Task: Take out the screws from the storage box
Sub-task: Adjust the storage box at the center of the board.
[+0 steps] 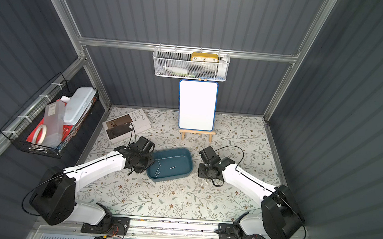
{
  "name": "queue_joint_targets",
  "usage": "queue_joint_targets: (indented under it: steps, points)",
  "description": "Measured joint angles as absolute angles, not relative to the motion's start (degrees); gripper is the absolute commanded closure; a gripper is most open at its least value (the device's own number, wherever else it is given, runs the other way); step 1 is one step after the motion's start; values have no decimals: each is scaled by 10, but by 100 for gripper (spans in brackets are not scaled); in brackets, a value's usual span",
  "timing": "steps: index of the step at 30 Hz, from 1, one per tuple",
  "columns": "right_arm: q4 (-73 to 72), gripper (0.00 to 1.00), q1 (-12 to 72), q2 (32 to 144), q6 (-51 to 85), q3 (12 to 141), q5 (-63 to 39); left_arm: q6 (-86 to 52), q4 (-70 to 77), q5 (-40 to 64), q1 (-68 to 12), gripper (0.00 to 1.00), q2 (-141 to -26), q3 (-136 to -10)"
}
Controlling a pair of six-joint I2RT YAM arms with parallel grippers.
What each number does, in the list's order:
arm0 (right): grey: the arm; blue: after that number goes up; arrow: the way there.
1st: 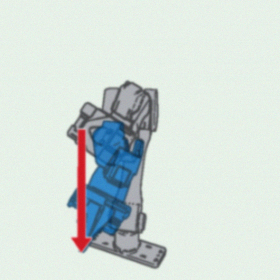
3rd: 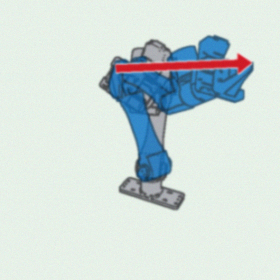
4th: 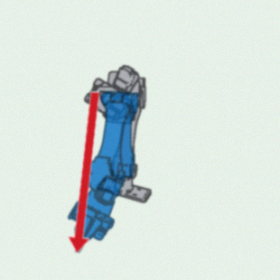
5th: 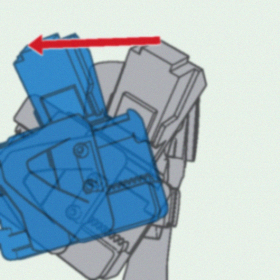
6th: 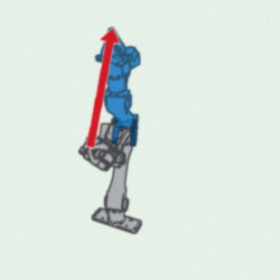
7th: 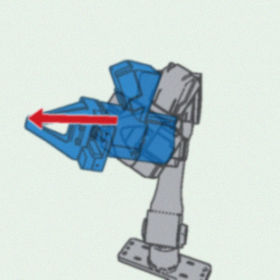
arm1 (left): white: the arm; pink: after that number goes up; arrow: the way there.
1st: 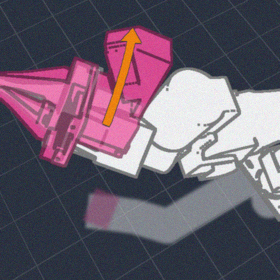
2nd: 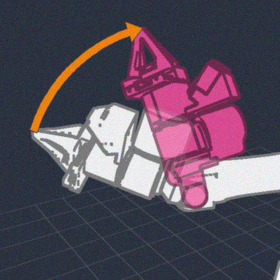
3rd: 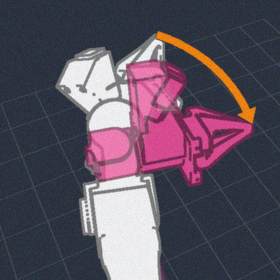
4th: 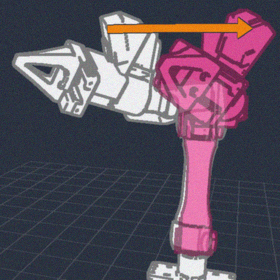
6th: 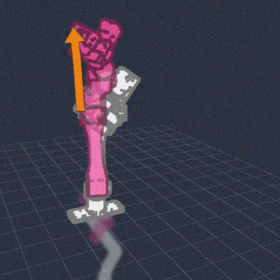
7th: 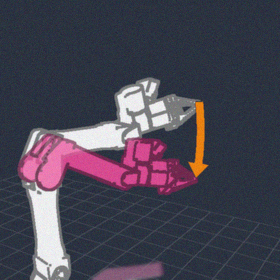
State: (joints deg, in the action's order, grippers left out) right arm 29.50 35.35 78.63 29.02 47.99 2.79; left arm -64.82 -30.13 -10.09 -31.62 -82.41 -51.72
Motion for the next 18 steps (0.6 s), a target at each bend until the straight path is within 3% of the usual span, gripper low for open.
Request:
queue_joint_targets:
  steps: [8,13,16,18]
  points:
    - [293,74,354,787,282,480,32,-609,-277,-105,-316,50,-871,-533]
    - [293,74,354,793,280,480,32,-601,-257,-94,-316,58,-870,-508]
    - [293,74,354,798,279,480,32,-593,-249,-84,-316,74,-869,-498]
    - [293,74,354,802,279,480,32,-585,-243,-76,-316,76,-867,-494]
